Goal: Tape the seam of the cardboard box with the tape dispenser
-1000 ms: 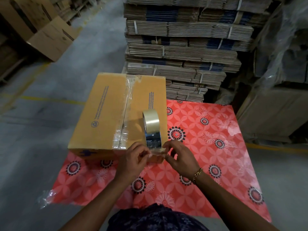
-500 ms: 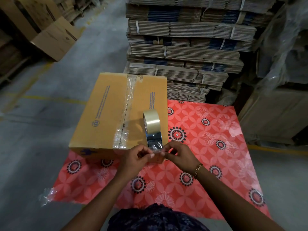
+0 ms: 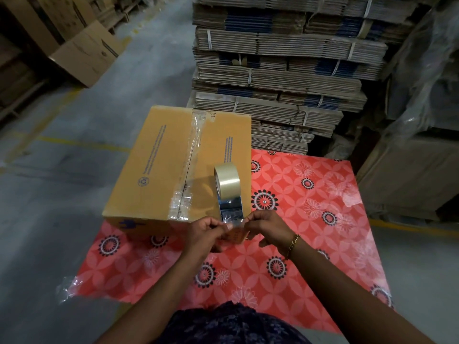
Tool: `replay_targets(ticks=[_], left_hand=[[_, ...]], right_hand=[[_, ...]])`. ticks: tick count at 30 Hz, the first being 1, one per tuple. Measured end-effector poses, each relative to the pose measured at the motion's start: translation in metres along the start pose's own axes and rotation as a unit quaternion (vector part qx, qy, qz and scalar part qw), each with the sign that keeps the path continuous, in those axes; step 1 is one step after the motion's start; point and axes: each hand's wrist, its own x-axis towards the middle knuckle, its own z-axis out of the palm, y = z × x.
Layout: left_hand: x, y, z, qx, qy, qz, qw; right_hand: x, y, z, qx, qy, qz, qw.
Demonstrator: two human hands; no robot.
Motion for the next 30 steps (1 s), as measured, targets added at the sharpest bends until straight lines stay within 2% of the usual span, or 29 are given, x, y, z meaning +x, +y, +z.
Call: replay_targets(ticks=[7, 14, 17, 22, 30], left_hand=[[-0.002, 0.005, 0.010, -0.031, 0.015, -0.026, 0.999], [0.000, 0.001, 0.018, -0.040, 0.046, -0.023, 0.998], [0.000, 0.000, 0.018, -0.035, 0.056, -0.024, 0.998], [0.002, 0.002, 0.010, -0.032, 0.030, -0.012, 0.999], [-0.004, 0.005, 0.013, -0.052, 0.004, -0.005, 0.999]], right_hand=[[0.001, 0.000, 0.004, 0.029, 0.015, 0.016, 0.999], [0.000, 0.003, 0.018, 0.043, 0.063, -0.019, 0.997], [-0.002, 0.005, 0.023, 0.086, 0.090, -0.030, 0.992], [-0.008, 0.010, 0.023, 0.128, 0.079, -0.014, 0.988], [-0.008, 0.013, 0.026, 0.155, 0.084, -0.040, 0.984]])
